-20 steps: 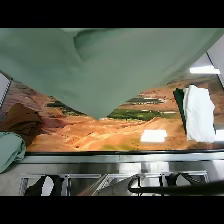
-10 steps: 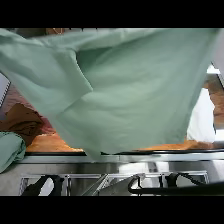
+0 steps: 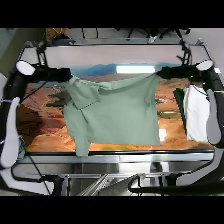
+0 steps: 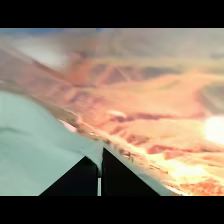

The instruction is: Fold the shirts.

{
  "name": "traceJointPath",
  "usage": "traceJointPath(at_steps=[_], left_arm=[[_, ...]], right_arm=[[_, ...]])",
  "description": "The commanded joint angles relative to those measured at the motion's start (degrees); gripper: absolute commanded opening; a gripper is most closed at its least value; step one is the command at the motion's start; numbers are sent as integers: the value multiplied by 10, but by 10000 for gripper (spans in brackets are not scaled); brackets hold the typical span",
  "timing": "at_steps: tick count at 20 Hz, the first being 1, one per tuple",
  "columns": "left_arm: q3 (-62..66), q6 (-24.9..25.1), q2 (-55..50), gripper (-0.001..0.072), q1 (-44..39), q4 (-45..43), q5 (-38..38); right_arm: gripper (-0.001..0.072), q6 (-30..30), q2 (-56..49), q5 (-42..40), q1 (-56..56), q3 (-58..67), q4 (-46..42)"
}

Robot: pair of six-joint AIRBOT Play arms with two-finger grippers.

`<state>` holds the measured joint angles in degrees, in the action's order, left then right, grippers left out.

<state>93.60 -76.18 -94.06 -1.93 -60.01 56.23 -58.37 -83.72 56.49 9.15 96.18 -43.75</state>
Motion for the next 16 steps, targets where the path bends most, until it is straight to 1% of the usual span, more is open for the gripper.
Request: traceJointPath(at_steps=[1,2,3,4,6,7,9,10,12,14,15,16], left_arm=[[105,-10,-128,21,-4,-8,64],[127,-10,-136,128,3,3,83],[149,-10,-138,549,10,8,112],[167,-8,-136,692,18,11,143],[201,1,-126,690,48,12,239],[195,9,-114,689,64,12,285],[128,9,-79,689,97,13,342],[74,12,-56,688,112,13,360],[-66,24,-1,689,141,12,354],[-203,32,52,688,171,13,311],[-264,42,75,688,181,17,284],[-316,49,94,688,188,18,255]], right_arm=[[80,-14,-58,-37,-10,-6,-20],[257,-19,-54,-30,-6,-6,-19],[336,-19,-45,-15,0,-6,-20],[343,-23,-32,13,10,-6,-22],[342,-38,2,91,41,-6,-29],[342,-52,18,136,59,-8,-34],[342,-76,49,202,96,-39,-56],[342,-79,68,218,114,-75,-62],[342,-78,108,224,146,-165,-71],[343,-81,138,223,172,-254,-87],[390,-82,148,223,179,-293,-88],[418,-83,155,223,181,-326,-88]])
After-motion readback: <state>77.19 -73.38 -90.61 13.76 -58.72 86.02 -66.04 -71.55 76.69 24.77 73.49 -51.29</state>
